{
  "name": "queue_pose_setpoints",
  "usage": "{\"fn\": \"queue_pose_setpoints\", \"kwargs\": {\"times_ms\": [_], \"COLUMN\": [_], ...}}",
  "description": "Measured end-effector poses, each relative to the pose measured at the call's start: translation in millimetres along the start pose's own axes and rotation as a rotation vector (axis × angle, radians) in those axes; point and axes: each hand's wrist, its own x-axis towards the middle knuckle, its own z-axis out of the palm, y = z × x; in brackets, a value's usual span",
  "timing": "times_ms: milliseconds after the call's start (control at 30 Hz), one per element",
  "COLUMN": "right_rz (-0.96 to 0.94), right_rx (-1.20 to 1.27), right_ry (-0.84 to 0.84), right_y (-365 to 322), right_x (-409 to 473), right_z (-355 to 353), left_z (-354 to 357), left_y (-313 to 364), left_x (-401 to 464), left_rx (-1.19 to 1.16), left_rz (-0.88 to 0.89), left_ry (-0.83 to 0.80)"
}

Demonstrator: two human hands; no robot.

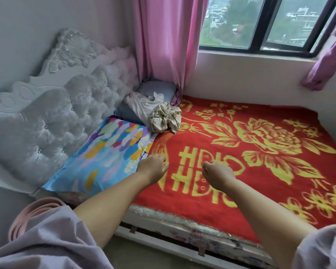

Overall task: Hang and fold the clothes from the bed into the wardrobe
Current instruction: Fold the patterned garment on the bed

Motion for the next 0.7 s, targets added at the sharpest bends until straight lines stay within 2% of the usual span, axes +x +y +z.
{"fn": "queue_pose_setpoints", "kwargs": {"times_ms": [200,433,700], "right_rz": [0.010,-0.081,-0.138], "right_rx": [0.027,-0.002,0.078], "right_ry": [-0.068,-0.142,-0.292], "right_y": [46.7,95.2,82.3], "right_x": [83.7,225.8,352.3], "right_z": [20.1,49.9,145.0], "left_z": [15.0,42.7,143.5], "left_y": [5.5,2.3,-55.3], "left_x": [91.4,214.9,304.5], "left_rx": [0.013,-0.071,-0.159], "left_rz": [0.021,-0.105,-0.223], "left_ry": [-0.049,-0.078,-0.267]}}
